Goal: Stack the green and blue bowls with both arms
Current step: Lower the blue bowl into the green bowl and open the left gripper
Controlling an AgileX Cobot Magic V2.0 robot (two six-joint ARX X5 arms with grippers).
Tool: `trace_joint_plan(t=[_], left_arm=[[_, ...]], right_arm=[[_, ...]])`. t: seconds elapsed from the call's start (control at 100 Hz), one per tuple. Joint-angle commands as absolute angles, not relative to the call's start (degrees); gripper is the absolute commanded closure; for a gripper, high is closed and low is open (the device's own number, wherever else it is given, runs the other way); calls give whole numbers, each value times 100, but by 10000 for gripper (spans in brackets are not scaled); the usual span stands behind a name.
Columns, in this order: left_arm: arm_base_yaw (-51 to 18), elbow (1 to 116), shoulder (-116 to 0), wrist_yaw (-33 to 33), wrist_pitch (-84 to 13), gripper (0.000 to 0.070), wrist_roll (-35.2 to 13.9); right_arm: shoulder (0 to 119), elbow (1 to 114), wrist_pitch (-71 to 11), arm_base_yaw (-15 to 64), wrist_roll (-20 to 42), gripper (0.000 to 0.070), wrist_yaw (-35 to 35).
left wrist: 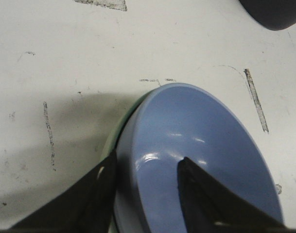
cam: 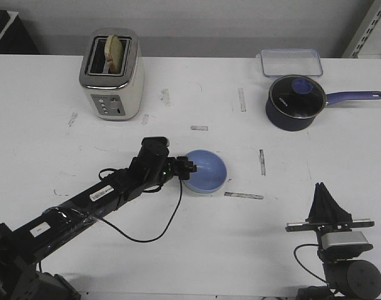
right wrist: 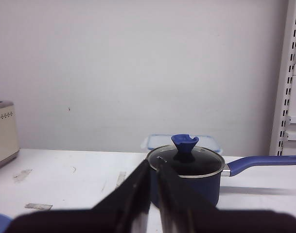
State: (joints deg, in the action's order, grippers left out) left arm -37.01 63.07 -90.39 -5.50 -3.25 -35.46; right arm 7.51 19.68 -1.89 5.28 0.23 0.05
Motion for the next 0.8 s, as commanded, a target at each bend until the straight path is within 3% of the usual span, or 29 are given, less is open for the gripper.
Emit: trace_joint_plan(t=[0.0,0.2,0.58,0.73,0.79], left_arm=[[-3754,6399,-9054,-556,-281,390,-3492],[-3752,6399,-8823,-556,-292,374,-3424],[-3601,6084,-8217,-554,-248,375,-2143],[-3369,5288,-7575,-554,401,381,-1597],[-3269,4930,-7284,-554,646,419,-1466]], right_arm=[[749,1992,-130,539,-1,686,3],[749,1992,-130,539,-1,686,3],[749,1992,-130,539,-1,686,3],[749,1992,-130,539,-3,686,3],[749,1992,-130,539,-3,686,3]])
